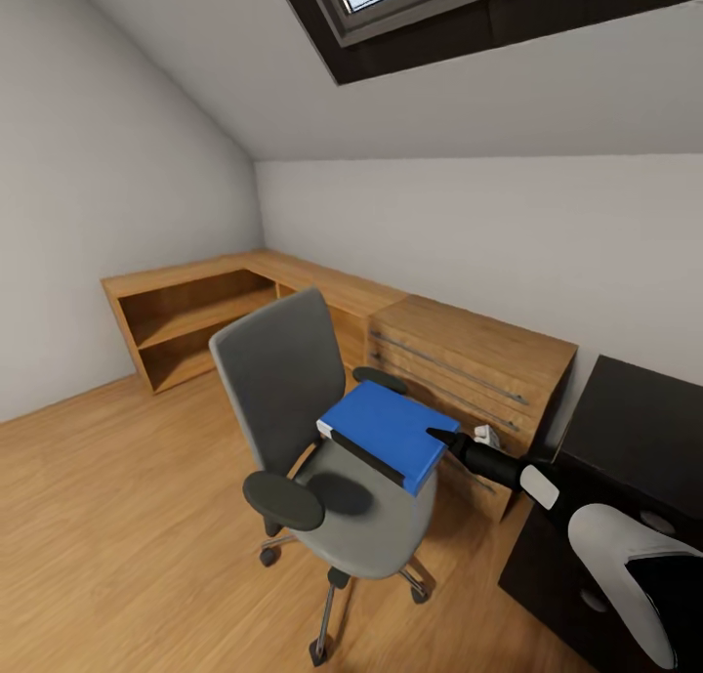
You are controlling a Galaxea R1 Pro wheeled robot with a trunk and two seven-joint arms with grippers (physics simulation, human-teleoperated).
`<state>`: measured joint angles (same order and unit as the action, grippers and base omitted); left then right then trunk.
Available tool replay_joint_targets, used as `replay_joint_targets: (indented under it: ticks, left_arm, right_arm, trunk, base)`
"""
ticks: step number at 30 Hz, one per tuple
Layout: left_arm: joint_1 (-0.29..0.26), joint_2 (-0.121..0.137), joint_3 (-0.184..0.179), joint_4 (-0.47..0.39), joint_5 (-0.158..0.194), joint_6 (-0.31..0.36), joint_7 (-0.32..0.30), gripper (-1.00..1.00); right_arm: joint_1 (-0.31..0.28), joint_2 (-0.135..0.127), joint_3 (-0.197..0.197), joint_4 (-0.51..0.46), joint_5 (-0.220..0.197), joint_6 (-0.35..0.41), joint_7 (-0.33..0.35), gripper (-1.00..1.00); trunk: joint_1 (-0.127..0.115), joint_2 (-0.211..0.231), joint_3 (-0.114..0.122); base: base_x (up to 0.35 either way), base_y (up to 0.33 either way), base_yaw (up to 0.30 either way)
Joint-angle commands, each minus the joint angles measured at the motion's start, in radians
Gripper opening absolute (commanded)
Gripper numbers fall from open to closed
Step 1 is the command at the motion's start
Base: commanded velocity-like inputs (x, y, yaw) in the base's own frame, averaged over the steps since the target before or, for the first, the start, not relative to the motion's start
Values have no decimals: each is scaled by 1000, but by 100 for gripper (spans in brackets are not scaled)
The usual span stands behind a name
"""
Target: In the bedroom, organize the workspace by keeping the computer under the desk, ensuring the monitor is on the desk, placing the keyboard on the desk next to the monitor, placing the mouse on the desk next to the keyboard, moving the folder from the swivel chair onto the desk next to the mouse, stacking the notebook on top of the folder with the pen on top of the notebook, and positioning the swivel chair next to the desk.
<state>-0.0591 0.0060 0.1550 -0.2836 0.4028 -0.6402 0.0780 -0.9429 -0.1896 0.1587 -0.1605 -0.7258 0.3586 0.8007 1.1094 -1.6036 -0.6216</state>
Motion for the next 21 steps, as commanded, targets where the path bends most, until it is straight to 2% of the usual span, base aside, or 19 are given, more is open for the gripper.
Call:
replay_joint_targets:
  ticks: [1,8,17,21]
  left_arm:
    - [-1,0,-3,1,1,-5,5,100]
    - [-1,2,-3,3,1,-7,5,100]
    - [-1,3,-4,4,2,-6,5,100]
    - [0,3,-5,5,1,-6,5,100]
  right_arm:
    - [-1,-1,8,-1,-13,16,0,-100]
    - [-1,-3,6,-2,-15,47,0,-100]
    - [-1,-3,5,-2,-14,51,0,-100]
    - [-1,-3,5,-2,-14,51,0,-100]
  trunk:
    - [-4,7,2]
    - [-31,56,24]
    - [-31,56,24]
    - [-31,56,24]
  base:
    - [0,0,0]
    - [0,0,0]
    - [-2,0,0]
    - [-206,0,0]
